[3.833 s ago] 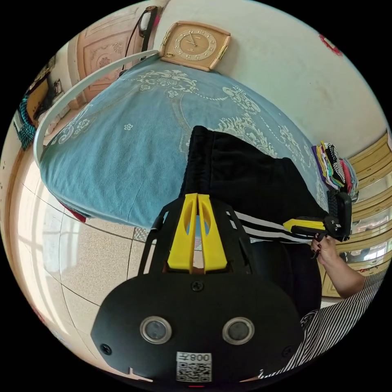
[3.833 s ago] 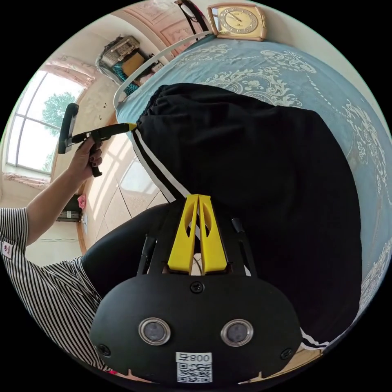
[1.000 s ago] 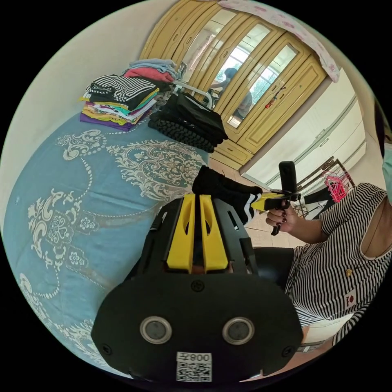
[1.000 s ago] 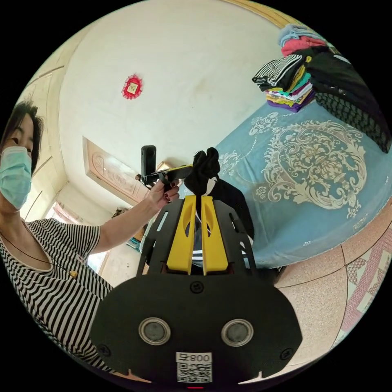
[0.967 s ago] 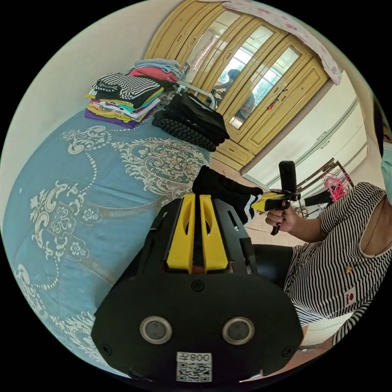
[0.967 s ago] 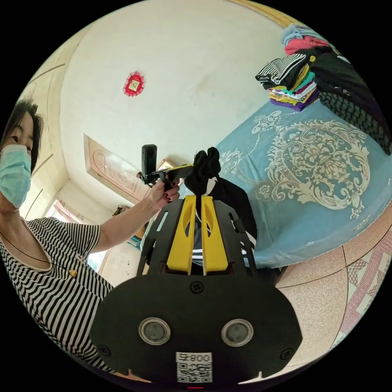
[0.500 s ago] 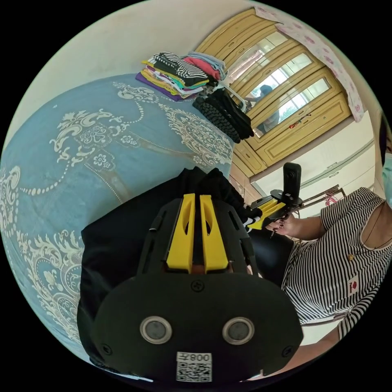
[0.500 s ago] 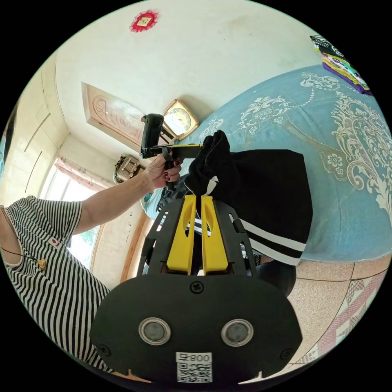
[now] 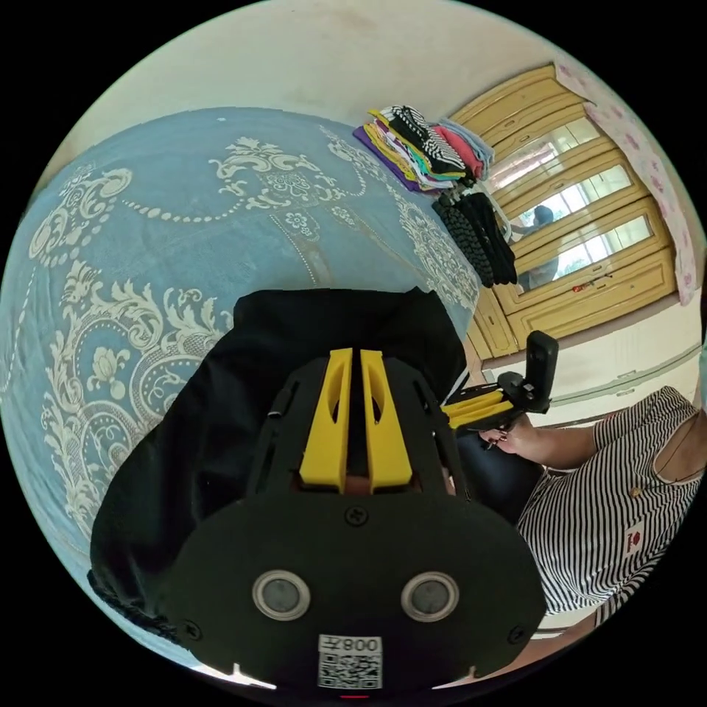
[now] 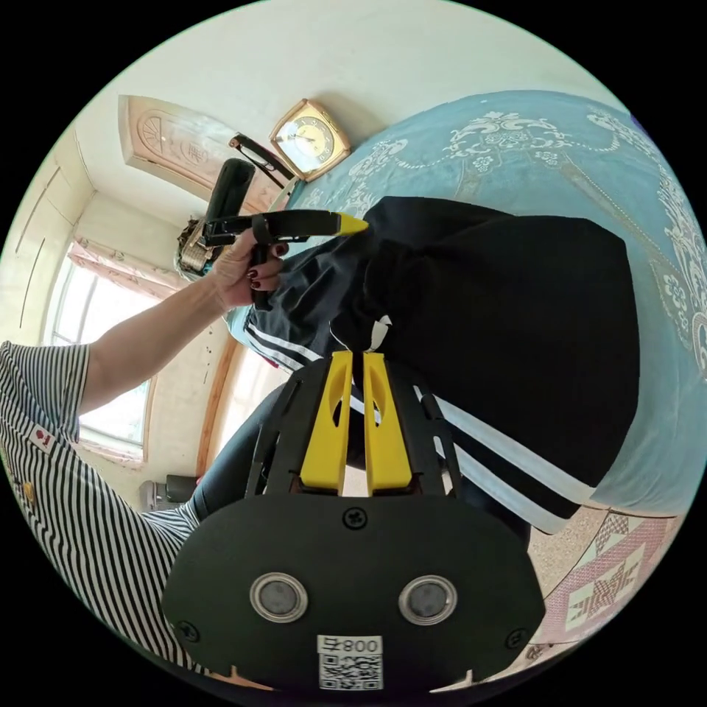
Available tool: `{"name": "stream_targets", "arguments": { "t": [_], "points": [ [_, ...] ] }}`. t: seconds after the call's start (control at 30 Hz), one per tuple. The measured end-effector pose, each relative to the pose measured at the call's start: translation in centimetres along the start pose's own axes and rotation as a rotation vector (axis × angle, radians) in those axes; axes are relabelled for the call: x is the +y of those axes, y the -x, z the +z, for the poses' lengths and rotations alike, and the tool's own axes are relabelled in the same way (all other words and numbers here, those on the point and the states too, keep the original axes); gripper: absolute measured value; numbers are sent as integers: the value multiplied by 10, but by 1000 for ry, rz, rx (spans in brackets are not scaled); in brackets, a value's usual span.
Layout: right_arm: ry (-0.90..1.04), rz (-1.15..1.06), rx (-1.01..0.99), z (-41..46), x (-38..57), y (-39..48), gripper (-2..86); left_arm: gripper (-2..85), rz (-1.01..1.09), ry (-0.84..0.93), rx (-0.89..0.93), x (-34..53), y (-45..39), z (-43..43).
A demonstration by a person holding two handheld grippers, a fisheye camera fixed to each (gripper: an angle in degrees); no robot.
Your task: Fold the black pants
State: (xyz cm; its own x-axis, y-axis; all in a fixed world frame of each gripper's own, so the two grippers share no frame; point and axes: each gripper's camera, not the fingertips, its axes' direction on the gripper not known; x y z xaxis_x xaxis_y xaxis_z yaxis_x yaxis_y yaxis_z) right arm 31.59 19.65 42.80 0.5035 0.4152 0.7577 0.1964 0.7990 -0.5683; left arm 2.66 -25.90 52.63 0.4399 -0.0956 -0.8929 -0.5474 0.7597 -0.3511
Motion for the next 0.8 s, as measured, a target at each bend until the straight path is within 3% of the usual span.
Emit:
{"name": "stream_targets", "arguments": {
  "t": [0.1,0.23,0.3,0.4,0.63,0.8],
  "points": [
    [0,-4,3,5,-7,5,35,26,63,-21,27,10,-20,0],
    [9,-7,-31,4,-17,9,51,19,167,143,-41,24,-44,29],
    [5,-9,-46,0,-20,11,59,12,145,204,-141,34,-42,37],
    [-10,-15,-80,-17,-22,13,61,6,100,176,-101,49,-32,30],
    [-200,86,103,-95,-47,-33,46,3,138,44,-31,68,-55,10],
    [-70,133,196,-83,-96,-72,13,2,179,188,-158,86,-65,41]
  ]
}}
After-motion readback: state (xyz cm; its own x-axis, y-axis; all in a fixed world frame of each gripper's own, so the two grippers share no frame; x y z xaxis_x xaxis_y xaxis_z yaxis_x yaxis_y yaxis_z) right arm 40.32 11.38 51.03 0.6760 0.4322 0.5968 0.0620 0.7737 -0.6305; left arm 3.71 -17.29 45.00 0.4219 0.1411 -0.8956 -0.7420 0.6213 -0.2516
